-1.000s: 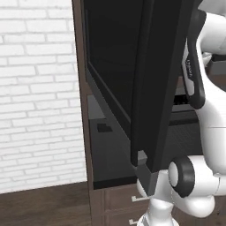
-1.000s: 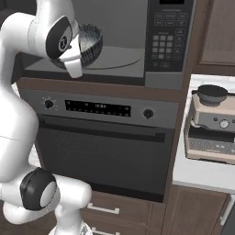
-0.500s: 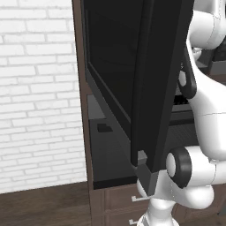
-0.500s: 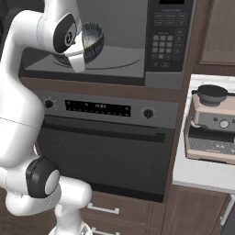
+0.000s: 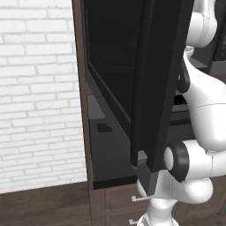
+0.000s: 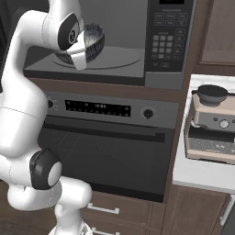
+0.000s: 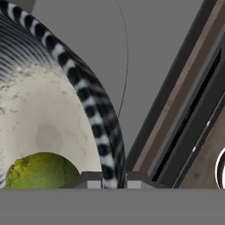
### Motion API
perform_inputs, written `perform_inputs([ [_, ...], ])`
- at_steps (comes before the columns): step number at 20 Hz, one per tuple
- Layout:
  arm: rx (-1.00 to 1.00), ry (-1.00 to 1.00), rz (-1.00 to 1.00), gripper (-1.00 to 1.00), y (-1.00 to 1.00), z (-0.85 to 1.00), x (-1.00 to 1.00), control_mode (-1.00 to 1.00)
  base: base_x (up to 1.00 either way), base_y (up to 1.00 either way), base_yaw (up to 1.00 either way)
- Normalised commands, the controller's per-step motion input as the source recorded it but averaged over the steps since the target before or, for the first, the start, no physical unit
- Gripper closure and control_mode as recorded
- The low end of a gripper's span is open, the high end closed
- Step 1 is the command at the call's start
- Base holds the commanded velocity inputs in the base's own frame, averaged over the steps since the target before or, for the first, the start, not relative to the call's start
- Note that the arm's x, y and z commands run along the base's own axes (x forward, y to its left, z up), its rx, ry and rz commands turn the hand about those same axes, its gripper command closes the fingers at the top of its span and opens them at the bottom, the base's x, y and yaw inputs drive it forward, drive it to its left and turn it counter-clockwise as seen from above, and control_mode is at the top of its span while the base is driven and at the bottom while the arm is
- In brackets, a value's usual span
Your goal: Pick the lime from the sink and place it in the bowl. Then pick the bowl and place it in the microwave. Then close the microwave door and press the start button.
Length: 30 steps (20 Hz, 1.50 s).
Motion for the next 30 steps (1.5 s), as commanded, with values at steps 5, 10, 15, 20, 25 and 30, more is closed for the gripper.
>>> perform_inputs([
  [5,0.0,0.0,0.0,1.0,0.03,-0.15,0.11,-1.0,0.0,0.0,0.0],
  [10,0.0,0.0,0.0,1.0,0.06,-0.09,0.16,-1.0,0.0,0.0,0.0],
  [15,0.0,0.0,0.0,-1.0,0.0,-0.16,0.06,-1.0,0.0,0.0,0.0],
  [20,0.06,-0.04,0.0,-1.0,0.0,-0.06,-0.02,-1.0,0.0,0.0,0.0],
  [25,0.08,-0.26,0.0,-1.0,0.01,0.01,-0.5,-1.0,0.0,0.0,0.0],
  [30,0.04,-0.22,0.0,-1.0,0.0,0.0,-0.63,-1.0,0.0,0.0,0.0],
])
